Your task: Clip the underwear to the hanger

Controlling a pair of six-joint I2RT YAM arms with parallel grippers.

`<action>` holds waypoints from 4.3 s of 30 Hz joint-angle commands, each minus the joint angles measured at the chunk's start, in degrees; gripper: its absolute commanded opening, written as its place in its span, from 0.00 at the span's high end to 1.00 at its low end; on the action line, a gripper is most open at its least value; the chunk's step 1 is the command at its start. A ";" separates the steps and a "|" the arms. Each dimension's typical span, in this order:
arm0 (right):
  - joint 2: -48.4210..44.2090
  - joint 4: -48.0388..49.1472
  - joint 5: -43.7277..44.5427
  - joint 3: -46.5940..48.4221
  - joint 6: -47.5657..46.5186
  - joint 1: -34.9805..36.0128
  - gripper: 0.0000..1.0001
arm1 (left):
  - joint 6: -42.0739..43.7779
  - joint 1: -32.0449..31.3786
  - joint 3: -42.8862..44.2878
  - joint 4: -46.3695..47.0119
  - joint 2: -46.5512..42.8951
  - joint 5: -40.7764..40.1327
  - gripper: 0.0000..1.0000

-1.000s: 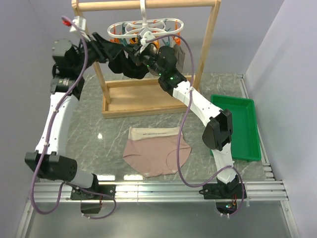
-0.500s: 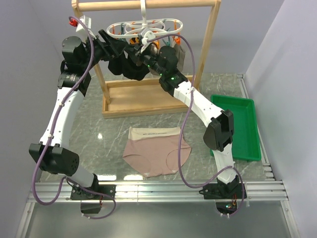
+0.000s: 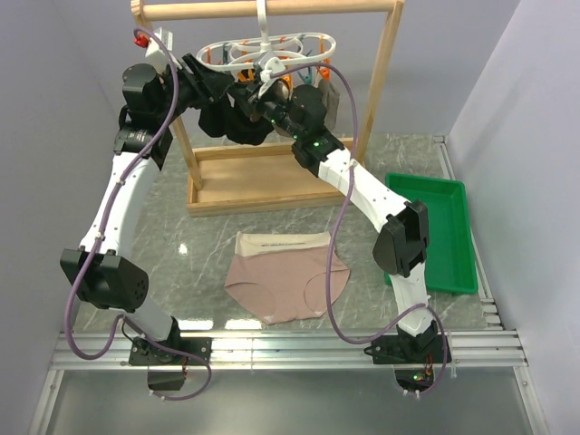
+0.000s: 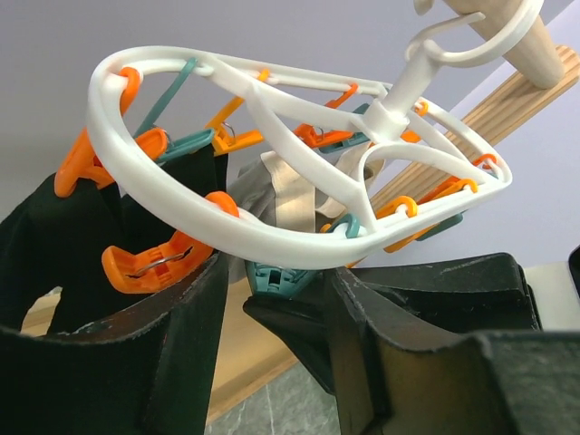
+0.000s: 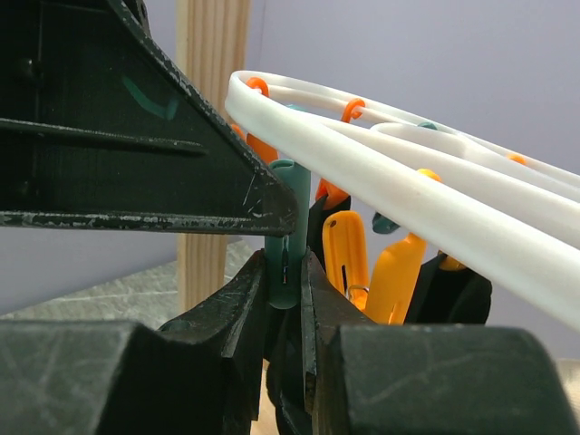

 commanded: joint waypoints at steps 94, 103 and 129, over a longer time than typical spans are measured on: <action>-2.27 -54.36 20.04 -20.57 38.58 16.49 0.40 | -4.34 -0.19 -0.09 14.11 0.30 -1.03 0.99; 3.80 -57.35 28.84 -15.55 45.18 20.19 0.17 | -4.08 -0.19 0.26 13.94 0.04 -0.77 1.00; 2.95 -56.04 33.33 -20.55 45.72 18.43 0.17 | -3.72 -0.19 -0.70 15.52 0.03 -0.33 1.00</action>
